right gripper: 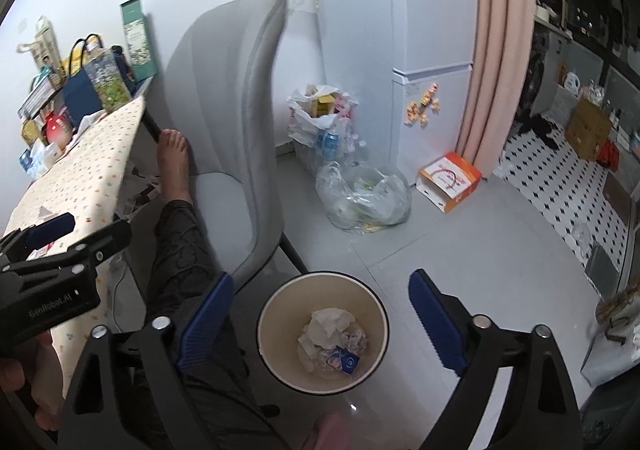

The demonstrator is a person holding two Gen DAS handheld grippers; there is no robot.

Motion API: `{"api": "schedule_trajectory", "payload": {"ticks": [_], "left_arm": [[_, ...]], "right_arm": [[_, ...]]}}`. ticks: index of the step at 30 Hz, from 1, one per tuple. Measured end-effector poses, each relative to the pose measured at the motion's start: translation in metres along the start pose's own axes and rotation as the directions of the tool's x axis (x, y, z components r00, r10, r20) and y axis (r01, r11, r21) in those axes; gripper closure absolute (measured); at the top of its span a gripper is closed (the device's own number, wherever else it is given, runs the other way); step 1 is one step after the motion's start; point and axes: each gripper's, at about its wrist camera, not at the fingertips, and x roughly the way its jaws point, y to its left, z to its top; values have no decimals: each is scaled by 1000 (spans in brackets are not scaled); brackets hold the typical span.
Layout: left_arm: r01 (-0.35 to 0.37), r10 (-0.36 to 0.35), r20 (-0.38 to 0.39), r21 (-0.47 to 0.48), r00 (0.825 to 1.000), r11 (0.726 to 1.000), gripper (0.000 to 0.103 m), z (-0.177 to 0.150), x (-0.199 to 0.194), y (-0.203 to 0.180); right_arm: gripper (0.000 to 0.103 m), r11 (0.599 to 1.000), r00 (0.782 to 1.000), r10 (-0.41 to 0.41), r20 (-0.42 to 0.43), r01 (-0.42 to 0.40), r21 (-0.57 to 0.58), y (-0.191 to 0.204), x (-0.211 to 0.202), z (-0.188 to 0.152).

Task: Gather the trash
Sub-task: 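Move both open tools back over the table toward the white paper sheet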

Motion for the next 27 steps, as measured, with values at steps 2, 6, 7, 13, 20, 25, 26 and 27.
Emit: {"api": "schedule_trajectory", "payload": {"ticks": [2,6,7,13,20,25,26,27], "left_arm": [[-16,16,10,-20,1000,1000,8,0,-5,11],[-57,59,30,-69,998,996,8,-5,-20,41],[-68,71,35,-80,997,994,8,-6,-24,49],[-127,136,50,-152,989,980,8,-16,-43,98],[-189,207,52,-241,977,952,8,-26,-56,149],[-228,249,36,-294,968,928,8,-37,-60,183],[-239,260,27,-307,965,921,8,-39,-60,191],[-245,266,23,-315,964,917,8,-41,-60,196]], "right_arm": [[12,1000,1000,7,8,-7,-18,11,-4,2],[10,998,999,29,31,-27,-57,40,-13,7],[9,997,999,38,36,-35,-69,48,-16,7],[8,987,996,80,50,-72,-144,93,-27,10],[8,972,990,127,59,-112,-208,134,-36,14],[8,958,987,150,56,-131,-255,160,-38,15],[8,955,986,155,55,-136,-262,165,-38,15],[8,952,985,162,53,-142,-272,170,-38,14]]}}
